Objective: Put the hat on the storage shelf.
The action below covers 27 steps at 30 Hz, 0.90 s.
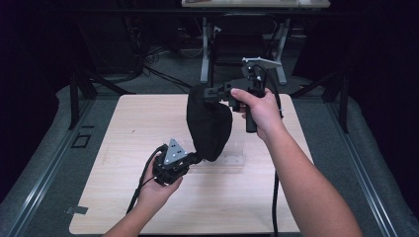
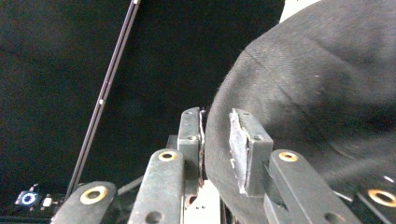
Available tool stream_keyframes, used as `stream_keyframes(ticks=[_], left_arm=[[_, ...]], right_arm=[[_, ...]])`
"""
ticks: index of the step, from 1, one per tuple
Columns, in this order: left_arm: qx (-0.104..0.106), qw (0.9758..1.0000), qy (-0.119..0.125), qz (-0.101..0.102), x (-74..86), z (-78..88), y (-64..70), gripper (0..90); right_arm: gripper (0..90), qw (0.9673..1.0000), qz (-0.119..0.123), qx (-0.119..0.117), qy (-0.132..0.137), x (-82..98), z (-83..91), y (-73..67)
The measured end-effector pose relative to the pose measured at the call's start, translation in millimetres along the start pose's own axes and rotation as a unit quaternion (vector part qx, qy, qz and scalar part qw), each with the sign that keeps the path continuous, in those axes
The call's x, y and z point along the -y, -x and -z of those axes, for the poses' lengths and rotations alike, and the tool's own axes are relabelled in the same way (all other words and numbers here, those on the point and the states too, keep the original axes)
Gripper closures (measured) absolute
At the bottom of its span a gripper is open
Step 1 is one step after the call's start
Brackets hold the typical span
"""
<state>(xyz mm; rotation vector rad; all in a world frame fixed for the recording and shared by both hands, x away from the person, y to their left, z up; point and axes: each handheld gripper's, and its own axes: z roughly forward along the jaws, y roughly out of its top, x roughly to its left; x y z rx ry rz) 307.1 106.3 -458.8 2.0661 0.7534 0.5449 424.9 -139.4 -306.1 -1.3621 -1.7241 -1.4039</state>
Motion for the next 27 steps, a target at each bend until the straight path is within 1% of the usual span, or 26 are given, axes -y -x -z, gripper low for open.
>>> stream_keyframes(ticks=[2,4,7,10,13,14,15,18,19,20,21,23,26,27], left_arm=[[0.000,1.0000,-0.001,-0.001,0.8,0.6,-1.1,84.4],[-0.001,1.0000,-0.002,0.000,2.2,1.1,-2.4,84.6],[-0.005,1.0000,-0.006,0.002,4.6,1.7,-4.8,84.8],[-0.008,0.9999,-0.011,0.000,7.1,2.4,-7.4,85.0],[-0.019,0.9996,-0.018,-0.003,11.4,2.3,-10.2,85.0],[-0.019,0.9996,-0.019,0.001,13.5,1.4,-11.1,85.0],[-0.020,0.9995,-0.023,0.001,15.3,0.9,-12.1,84.8],[-0.030,0.9986,-0.043,-0.004,27.1,-5.3,-13.2,84.2],[-0.037,0.9984,-0.041,-0.006,30.2,-5.5,-12.9,83.8],[-0.039,0.9983,-0.043,-0.005,34.1,-5.0,-14.4,83.5],[-0.035,0.9984,-0.046,-0.001,37.2,-4.3,-16.3,83.5],[-0.032,0.9986,-0.043,0.001,42.7,-3.4,-18.1,83.5],[-0.034,0.9984,-0.044,-0.003,47.0,-2.0,-15.9,84.5],[-0.034,0.9983,-0.047,-0.006,47.7,-2.1,-15.3,86.6]], right_arm=[[73.8,0.9999,0.008,0.013,0.001,1.2,3.5,-1.2],[73.7,0.9998,0.010,0.019,0.003,2.4,7.1,-1.2],[73.5,0.9993,0.015,0.031,0.013,4.2,14.0,-0.3],[73.6,0.9989,0.014,0.041,0.020,5.3,21.9,2.4],[73.5,0.9984,0.014,0.048,0.024,6.8,28.2,4.4],[73.5,0.9982,0.015,0.053,0.026,7.5,30.3,4.8],[73.5,0.9979,0.017,0.056,0.027,8.1,32.3,5.4],[73.2,0.9974,0.015,0.062,0.031,10.0,37.6,8.2],[73.2,0.9973,0.015,0.064,0.032,10.7,39.5,9.8],[73.2,0.9972,0.015,0.065,0.033,11.3,40.8,10.9],[73.2,0.9967,0.015,0.072,0.034,12.0,42.8,11.7],[73.2,0.9963,0.019,0.077,0.033,12.8,46.4,12.7],[73.1,0.9959,0.021,0.080,0.036,14.2,51.3,12.3],[73.1,0.9956,0.023,0.082,0.039,15.2,52.9,11.8]])
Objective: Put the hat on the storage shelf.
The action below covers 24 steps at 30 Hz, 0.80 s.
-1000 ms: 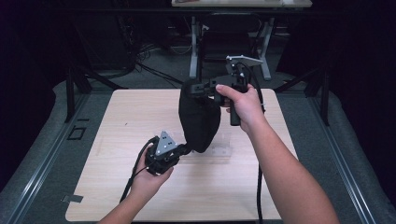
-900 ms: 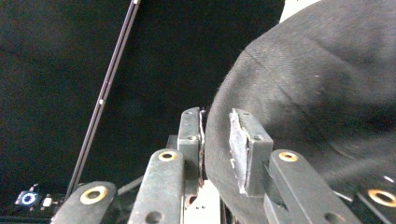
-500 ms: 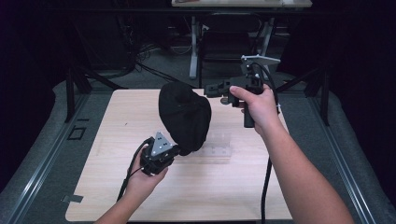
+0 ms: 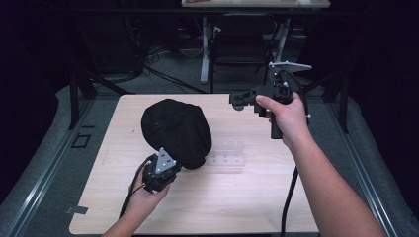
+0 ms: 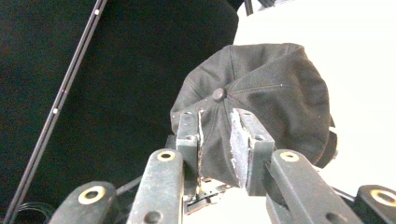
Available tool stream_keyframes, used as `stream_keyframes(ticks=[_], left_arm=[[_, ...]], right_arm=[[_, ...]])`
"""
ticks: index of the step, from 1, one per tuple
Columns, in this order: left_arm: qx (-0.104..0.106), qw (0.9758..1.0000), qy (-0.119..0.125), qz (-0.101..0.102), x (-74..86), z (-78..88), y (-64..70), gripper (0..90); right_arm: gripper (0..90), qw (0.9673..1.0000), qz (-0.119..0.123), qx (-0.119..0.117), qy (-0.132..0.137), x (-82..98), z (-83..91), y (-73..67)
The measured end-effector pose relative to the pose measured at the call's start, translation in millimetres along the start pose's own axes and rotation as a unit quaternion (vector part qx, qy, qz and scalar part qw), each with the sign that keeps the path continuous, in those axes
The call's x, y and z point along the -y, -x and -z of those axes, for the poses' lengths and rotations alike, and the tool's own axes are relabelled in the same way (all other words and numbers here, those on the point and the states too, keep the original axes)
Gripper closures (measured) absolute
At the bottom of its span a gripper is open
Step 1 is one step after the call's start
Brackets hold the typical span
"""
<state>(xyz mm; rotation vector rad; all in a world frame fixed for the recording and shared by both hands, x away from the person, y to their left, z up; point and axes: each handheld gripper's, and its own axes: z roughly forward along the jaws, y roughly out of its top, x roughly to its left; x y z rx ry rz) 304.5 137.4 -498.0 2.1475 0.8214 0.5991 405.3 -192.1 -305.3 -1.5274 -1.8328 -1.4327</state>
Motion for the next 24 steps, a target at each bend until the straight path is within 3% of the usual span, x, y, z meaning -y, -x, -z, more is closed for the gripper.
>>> stream_keyframes(ticks=[4,12,15,24], left_arm=[[0.001,1.0000,-0.007,0.005,6.3,-3.1,0.3,89.1],[0.005,0.9998,0.000,0.020,12.6,1.9,-4.3,78.3],[0.013,0.9993,0.004,0.036,16.6,6.7,-8.5,73.9],[0.018,0.9963,0.005,0.084,35.8,22.1,-26.2,58.6]], right_arm=[[72.7,0.9997,0.014,0.020,0.003,3.9,5.1,-1.9],[71.6,0.9981,0.030,0.054,0.002,13.8,13.3,4.0],[71.4,0.9976,0.032,0.062,0.003,18.5,17.1,8.2],[70.2,0.9902,0.049,0.131,0.009,38.0,32.6,18.8]])
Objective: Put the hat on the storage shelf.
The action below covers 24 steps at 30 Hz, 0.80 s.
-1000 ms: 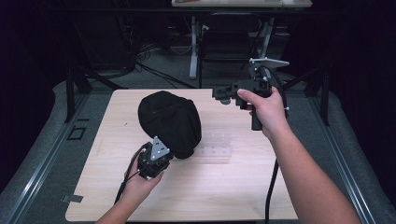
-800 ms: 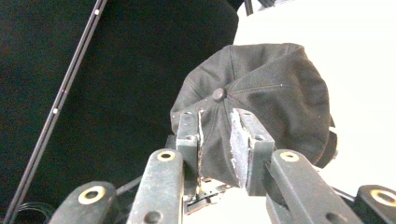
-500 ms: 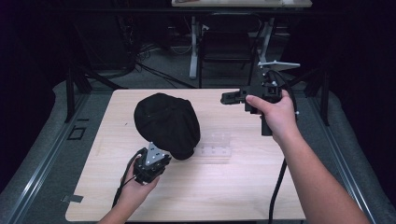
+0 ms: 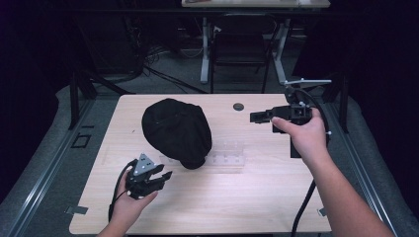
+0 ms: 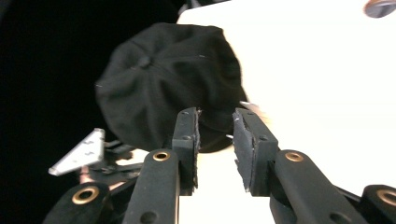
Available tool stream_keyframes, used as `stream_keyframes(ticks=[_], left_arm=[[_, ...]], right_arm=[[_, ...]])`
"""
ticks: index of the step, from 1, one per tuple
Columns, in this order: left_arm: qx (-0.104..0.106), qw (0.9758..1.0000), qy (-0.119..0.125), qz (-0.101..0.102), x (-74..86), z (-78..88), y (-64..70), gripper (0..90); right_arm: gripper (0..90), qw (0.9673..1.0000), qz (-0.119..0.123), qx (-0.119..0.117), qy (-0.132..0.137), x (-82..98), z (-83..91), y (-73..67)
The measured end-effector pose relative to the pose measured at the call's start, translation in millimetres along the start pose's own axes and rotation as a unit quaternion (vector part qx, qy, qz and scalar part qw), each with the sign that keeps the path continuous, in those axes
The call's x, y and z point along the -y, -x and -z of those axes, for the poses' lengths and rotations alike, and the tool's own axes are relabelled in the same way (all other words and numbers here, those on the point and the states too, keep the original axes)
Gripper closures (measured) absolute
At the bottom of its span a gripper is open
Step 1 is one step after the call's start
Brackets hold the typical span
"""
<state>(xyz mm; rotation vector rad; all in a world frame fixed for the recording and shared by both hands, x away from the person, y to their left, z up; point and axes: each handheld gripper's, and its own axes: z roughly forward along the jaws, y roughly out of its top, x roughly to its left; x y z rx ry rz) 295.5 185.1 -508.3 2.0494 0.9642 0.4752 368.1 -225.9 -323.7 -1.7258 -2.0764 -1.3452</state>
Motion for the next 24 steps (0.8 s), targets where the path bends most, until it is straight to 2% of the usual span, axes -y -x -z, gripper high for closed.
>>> stream_keyframes(ticks=[1,5,8,10,12,17,19,22,24], left_arm=[[0.001,0.9999,0.000,0.010,3.5,2.2,-3.8,57.7],[0.001,0.9996,0.001,0.030,11.7,7.9,-12.1,55.1],[0.002,0.9990,0.009,0.043,17.9,10.5,-16.7,52.6],[0.005,0.9985,0.017,0.052,22.3,10.4,-20.6,51.7],[0.002,0.9984,0.017,0.055,25.7,9.2,-23.3,51.5],[-0.006,0.9988,0.010,0.047,32.6,6.5,-26.0,50.6],[-0.004,0.9988,0.009,0.049,34.6,6.0,-27.9,49.9],[-0.006,0.9986,0.005,0.052,37.5,4.7,-30.5,48.3],[-0.007,0.9986,-0.001,0.053,40.4,2.7,-32.1,48.1]], right_arm=[[70.2,1.0000,0.002,0.004,0.001,1.8,1.1,1.0],[69.2,0.9998,0.005,0.019,0.000,12.2,4.9,7.0],[68.2,0.9984,0.019,0.053,-0.001,21.9,5.8,10.8],[67.1,0.9975,0.023,0.067,-0.002,26.8,5.3,12.6],[65.6,0.9966,0.024,0.078,-0.005,32.2,4.1,14.8],[62.9,0.9939,0.038,0.104,-0.005,44.9,-0.8,20.8],[61.1,0.9910,0.050,0.124,-0.005,51.4,-4.3,24.1],[58.7,0.9888,0.057,0.137,-0.010,61.2,-10.1,29.4],[57.3,0.9860,0.069,0.152,-0.009,70.9,-15.0,33.5]])
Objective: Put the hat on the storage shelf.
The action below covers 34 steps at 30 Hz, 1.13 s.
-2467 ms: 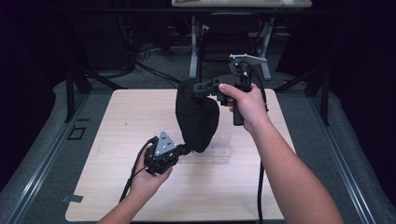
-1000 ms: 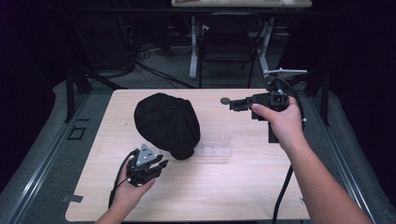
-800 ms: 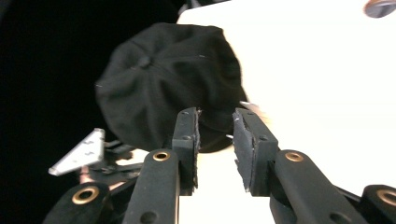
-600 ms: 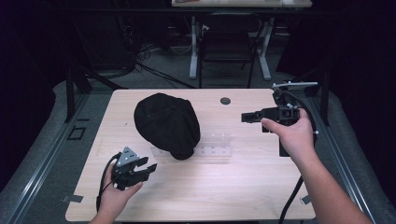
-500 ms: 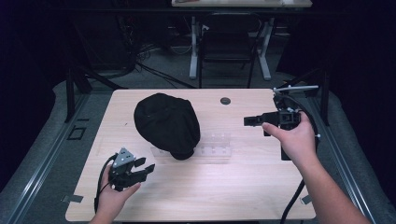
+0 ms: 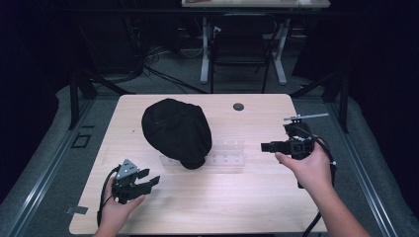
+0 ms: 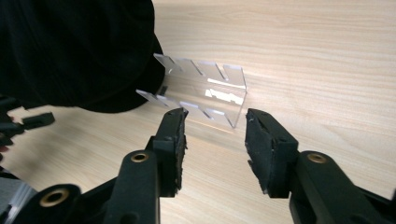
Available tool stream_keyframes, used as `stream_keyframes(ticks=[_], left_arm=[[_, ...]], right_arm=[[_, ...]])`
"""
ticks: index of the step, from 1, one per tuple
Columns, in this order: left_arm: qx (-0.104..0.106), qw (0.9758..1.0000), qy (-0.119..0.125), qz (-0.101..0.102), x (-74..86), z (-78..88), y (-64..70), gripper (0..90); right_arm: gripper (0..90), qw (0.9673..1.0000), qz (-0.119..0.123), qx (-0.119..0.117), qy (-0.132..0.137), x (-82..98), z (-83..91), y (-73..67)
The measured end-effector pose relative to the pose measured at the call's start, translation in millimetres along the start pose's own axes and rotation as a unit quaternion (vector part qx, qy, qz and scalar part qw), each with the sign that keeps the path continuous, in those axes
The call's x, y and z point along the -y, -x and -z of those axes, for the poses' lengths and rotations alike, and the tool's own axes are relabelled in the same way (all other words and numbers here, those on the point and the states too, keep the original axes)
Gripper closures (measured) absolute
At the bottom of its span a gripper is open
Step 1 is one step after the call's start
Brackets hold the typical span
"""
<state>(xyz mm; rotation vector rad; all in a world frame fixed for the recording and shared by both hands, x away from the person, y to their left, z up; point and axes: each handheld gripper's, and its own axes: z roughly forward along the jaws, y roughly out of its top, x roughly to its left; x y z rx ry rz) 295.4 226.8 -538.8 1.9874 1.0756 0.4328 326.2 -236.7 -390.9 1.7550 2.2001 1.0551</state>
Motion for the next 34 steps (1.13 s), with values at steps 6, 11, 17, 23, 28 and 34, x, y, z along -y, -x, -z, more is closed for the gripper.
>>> stream_keyframes(ticks=[6,11,17,23,28,34], left_arm=[[0.002,1.0000,-0.009,-0.004,2.4,-3.7,0.1,47.6],[0.004,0.9999,-0.012,-0.009,4.9,-6.3,0.6,47.5],[0.007,0.9998,-0.016,-0.012,6.2,-7.5,0.8,45.3],[0.009,0.9995,-0.026,-0.015,7.9,-9.7,0.6,44.3],[0.014,0.9996,-0.024,-0.011,10.2,-13.9,2.0,42.9],[0.029,0.9994,-0.015,0.006,10.1,-15.7,2.8,38.5]], right_arm=[[55.9,0.9996,0.014,0.023,-0.007,22.5,-13.8,5.0],[54.3,0.9986,0.025,0.046,0.004,44.8,-25.4,9.4],[51.2,0.9971,0.028,0.062,0.033,75.5,-40.7,15.4],[46.4,0.9947,0.022,0.078,0.063,106.6,-63.7,29.3],[45.3,0.9950,0.017,0.070,0.070,118.4,-72.7,34.8],[44.9,0.9952,0.009,0.038,0.090,129.8,-76.3,39.1]])
